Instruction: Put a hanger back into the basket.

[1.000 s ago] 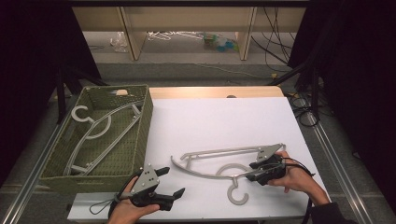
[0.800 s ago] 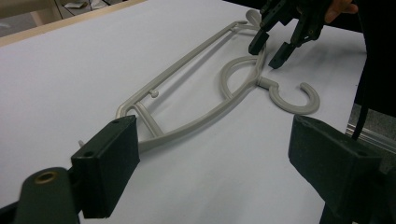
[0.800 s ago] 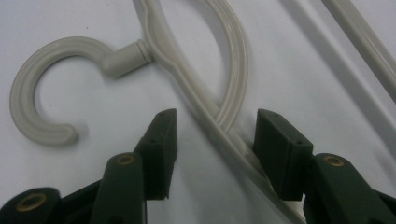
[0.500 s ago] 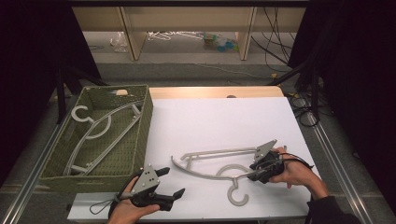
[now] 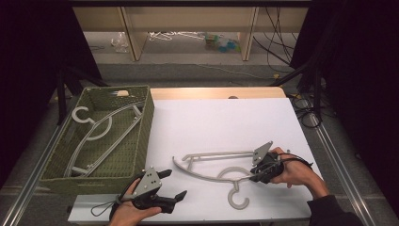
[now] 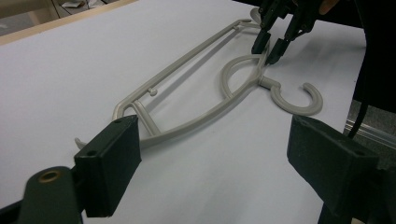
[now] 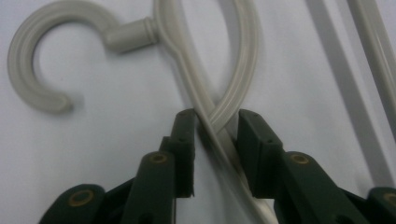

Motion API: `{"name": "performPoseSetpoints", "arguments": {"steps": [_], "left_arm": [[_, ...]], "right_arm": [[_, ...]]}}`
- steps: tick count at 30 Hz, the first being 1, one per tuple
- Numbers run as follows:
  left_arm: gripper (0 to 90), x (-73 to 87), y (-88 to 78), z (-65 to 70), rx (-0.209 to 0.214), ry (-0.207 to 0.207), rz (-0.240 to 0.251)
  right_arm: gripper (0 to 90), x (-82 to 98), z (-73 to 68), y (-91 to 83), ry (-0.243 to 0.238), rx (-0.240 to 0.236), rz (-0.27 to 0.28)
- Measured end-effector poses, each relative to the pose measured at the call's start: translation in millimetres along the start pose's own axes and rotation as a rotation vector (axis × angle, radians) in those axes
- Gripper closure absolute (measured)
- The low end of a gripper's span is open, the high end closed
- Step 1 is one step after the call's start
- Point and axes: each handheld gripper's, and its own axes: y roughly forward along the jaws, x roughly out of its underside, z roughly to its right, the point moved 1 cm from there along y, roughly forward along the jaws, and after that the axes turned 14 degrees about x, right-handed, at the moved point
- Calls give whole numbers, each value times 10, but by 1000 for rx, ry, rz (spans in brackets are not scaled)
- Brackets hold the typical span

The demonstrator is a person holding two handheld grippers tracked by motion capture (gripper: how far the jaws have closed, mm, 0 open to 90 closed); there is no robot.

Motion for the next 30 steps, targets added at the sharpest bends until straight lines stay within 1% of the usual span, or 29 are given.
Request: {"name": "performPoseSetpoints", "arguments": {"steps": [1,2,3,4,5,7,8,9,10,11,13,15,16,17,18,20,21,22,23,24,25,26,29,30], "left_arm": [[175,0,0,-2,-1,0,0],[176,1,1,-3,-1,0,-1],[177,2,1,-4,-1,1,-2],[177,2,1,-5,-1,2,-2],[177,2,1,-5,0,1,-2],[177,4,3,-3,-2,-2,-1],[177,4,3,-3,-2,-2,-1],[178,2,-1,-5,-5,5,-8],[179,2,-1,-5,-5,5,-8],[180,2,-1,-5,-5,4,-8],[181,3,0,-5,-6,7,-10],[182,8,7,-2,-10,3,-14],[183,14,14,-7,-9,8,-20],[185,15,13,-7,-17,21,-32],[187,19,15,-8,-19,27,-38],[190,23,24,-10,-18,22,-35],[191,20,23,-14,-22,29,-42],[191,23,28,-12,-25,22,-42],[192,23,32,-16,-22,30,-45],[193,28,43,-13,-19,21,-42],[196,26,54,-13,-26,30,-51],[198,25,62,-18,-21,36,-57],[201,26,76,-12,-24,37,-65],[203,10,75,-7,-23,60,-76]], "right_arm": [[732,-8,-4,-1,-28,-1,2],[758,-19,-15,-4,-45,-5,-2],[788,-33,-34,-9,-81,-10,-1],[793,-32,-37,-11,-95,-9,6],[793,-32,-37,-11,-95,-9,6],[803,-31,-52,-21,-130,0,17],[803,-31,-52,-21,-130,0,17],[809,-36,-67,-27,-151,5,24],[809,-36,-67,-27,-151,5,24],[816,-39,-73,-35,-172,-4,39],[819,-44,-90,-43,-175,-9,43],[822,-69,-112,-52,-191,-7,67],[822,-78,-124,-59,-190,-9,72],[822,-86,-131,-64,-195,-7,81],[822,-92,-144,-70,-195,-16,89],[823,-108,-172,-94,-210,-19,102],[823,-118,-185,-108,-216,-28,110],[823,-129,-198,-125,-221,-27,119],[824,-140,-211,-139,-222,-32,130],[824,-153,-221,-152,-230,-40,141],[824,-180,-245,-181,-242,-53,163],[825,-195,-256,-190,-255,-54,175],[825,-220,-281,-219,-261,-58,187],[826,-241,-293,-246,-269,-62,202]]}}
